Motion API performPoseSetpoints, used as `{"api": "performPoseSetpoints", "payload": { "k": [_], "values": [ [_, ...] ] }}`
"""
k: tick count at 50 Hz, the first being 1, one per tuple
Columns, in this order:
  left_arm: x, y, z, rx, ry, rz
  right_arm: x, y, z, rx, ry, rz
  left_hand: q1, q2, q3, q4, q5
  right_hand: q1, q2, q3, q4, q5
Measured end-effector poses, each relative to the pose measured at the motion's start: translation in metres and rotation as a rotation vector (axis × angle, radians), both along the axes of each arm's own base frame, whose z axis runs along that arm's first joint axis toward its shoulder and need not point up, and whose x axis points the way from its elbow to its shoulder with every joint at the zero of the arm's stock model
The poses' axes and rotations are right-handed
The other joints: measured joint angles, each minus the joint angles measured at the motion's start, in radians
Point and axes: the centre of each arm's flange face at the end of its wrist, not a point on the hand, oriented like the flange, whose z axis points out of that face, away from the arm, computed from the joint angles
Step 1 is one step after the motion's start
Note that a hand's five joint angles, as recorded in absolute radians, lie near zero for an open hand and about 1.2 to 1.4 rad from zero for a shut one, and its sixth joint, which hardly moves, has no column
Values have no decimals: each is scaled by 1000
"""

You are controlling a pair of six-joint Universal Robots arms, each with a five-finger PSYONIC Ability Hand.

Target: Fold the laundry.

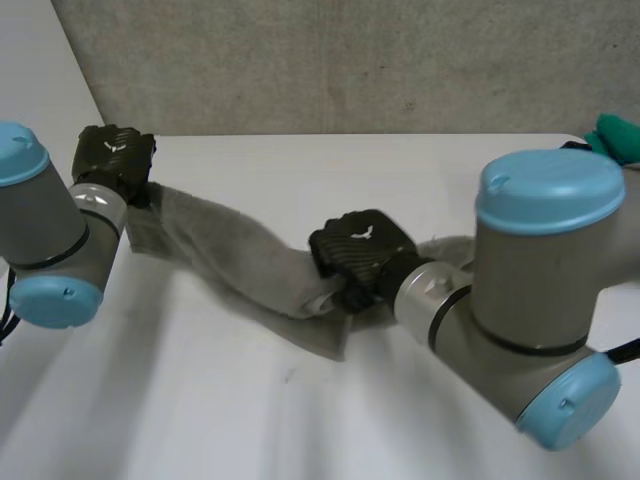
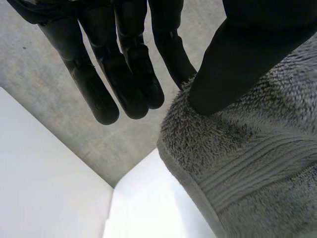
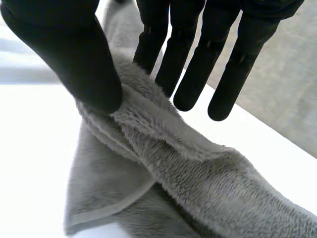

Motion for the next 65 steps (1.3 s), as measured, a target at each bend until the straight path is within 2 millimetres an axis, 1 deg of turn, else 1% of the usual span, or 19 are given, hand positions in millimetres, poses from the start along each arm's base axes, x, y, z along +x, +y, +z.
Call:
{"api": "performPoseSetpoints", "payload": {
  "k": [2,3,5,6,7,8,9,12,18,23,24,30,36,44,51,54,55,57,65],
  "values": [
    [-1,-5,-1,-8,-2,1,4,4,-2,10,-5,10,0,0,0,0,0,-97,-89,-93,-98,-103],
    [-2,-8,0,-19,0,0,7,5,-5,14,-7,15,-1,-5,-2,-4,0,-326,-323,-320,-327,-342],
    [-3,-9,0,-21,1,-1,7,5,-6,15,-7,15,-1,-5,-2,-4,0,-345,-362,-358,-346,-362],
    [-6,-11,-1,-32,7,-5,9,3,-8,11,-6,10,-235,-252,-247,-232,-202,-463,-480,-474,-479,-484],
    [-8,-11,-1,-38,11,-11,9,0,-9,6,-4,2,-470,-464,-433,-443,-408,-711,-718,-715,-719,-720],
    [-11,-11,-1,-40,13,-16,8,-4,-9,1,-3,-9,-617,-595,-561,-574,-539,-728,-744,-747,-748,-746],
    [-15,-7,-2,-40,15,-26,4,-9,-8,-7,-3,-27,-836,-824,-810,-816,-775,-728,-746,-754,-758,-746],
    [-25,4,-2,-32,15,-50,-8,-26,0,-34,-6,-78,-889,-925,-919,-932,-891,-728,-746,-754,-760,-746],
    [-38,50,6,-8,12,-95,-54,-67,31,-131,37,-194,-889,-928,-924,-937,-895,-728,-746,-754,-760,-746],
    [-48,100,10,19,4,-162,-88,-92,38,-187,147,-233,-887,-928,-924,-936,-894,-724,-743,-743,-749,-738],
    [-51,120,10,31,3,-193,-99,-99,35,-198,202,-236,-859,-908,-906,-910,-861,-724,-734,-729,-735,-727],
    [-56,183,0,100,4,-308,-127,-115,13,-201,376,-216,-793,-846,-841,-843,-792,-670,-663,-665,-667,-656],
    [-56,212,-24,200,-11,-363,-144,-130,-19,-210,444,-188,-793,-846,-840,-842,-792,-670,-663,-665,-667,-655],
    [-56,214,-57,308,-57,-360,-144,-146,-61,-287,410,-93,-793,-846,-840,-842,-792,-613,-623,-614,-618,-606],
    [-56,212,-64,325,-63,-354,-139,-155,-91,-311,380,-47,-797,-849,-843,-846,-796,-446,-451,-450,-455,-446],
    [-56,210,-66,328,-63,-351,-137,-161,-100,-327,376,-47,-832,-888,-884,-895,-850,-13,-13,-27,-52,-50],
    [-56,210,-67,329,-63,-348,-137,-163,-102,-333,374,-49,-848,-904,-900,-911,-869,136,122,105,97,100],
    [-55,208,-68,330,-62,-343,-136,-166,-103,-345,371,-56,-849,-913,-910,-919,-879,179,212,201,195,186],
    [-62,187,-77,259,-29,-329,-139,-164,-92,-351,358,-84,-849,-929,-924,-935,-897,179,217,221,222,188]
  ]
}}
